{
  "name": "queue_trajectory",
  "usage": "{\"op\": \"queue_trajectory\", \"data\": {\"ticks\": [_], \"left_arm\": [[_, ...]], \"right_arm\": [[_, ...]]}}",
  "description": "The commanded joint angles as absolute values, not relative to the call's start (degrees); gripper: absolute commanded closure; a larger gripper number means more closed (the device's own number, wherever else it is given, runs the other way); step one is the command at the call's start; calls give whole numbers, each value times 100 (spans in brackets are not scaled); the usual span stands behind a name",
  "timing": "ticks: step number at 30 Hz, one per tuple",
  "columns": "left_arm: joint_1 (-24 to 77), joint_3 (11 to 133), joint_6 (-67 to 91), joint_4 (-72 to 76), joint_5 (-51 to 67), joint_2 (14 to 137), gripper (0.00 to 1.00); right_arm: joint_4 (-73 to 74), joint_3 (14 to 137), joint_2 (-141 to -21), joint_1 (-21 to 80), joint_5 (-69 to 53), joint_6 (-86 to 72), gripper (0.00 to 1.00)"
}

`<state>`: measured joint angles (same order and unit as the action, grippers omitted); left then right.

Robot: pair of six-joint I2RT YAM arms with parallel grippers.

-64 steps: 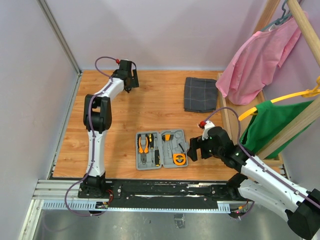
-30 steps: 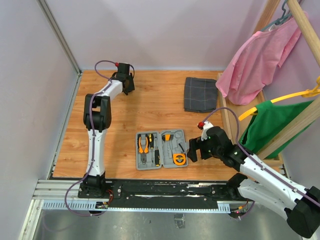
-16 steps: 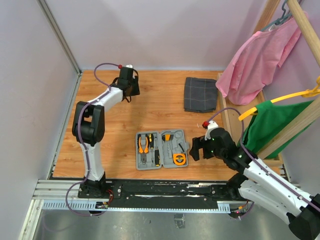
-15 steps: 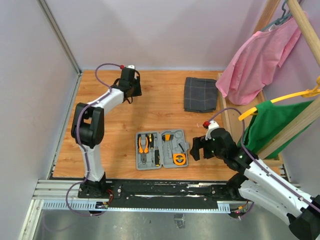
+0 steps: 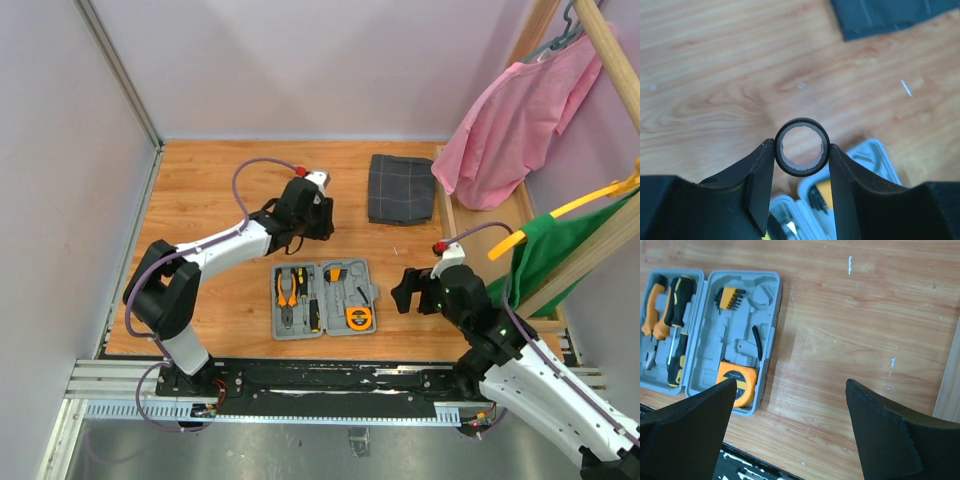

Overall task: Sort the tools into containers
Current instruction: Pick up the engineering item from the center of the board, then place the engineering item in the drawer.

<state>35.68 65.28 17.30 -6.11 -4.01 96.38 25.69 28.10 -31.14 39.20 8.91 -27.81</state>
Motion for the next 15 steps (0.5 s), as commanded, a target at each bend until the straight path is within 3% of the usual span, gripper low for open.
{"op": "queue_trajectory", "data": {"ticks": [1, 15], "left_arm": [[4082, 6350, 1863, -520, -364, 9381, 62], [5269, 6464, 1914, -505, -885, 9967, 62]], "right_arm": [[2682, 2618, -2683, 3832, 1347, -3117, 9], [2694, 2434, -2326, 3832, 1497, -3290, 9]]}}
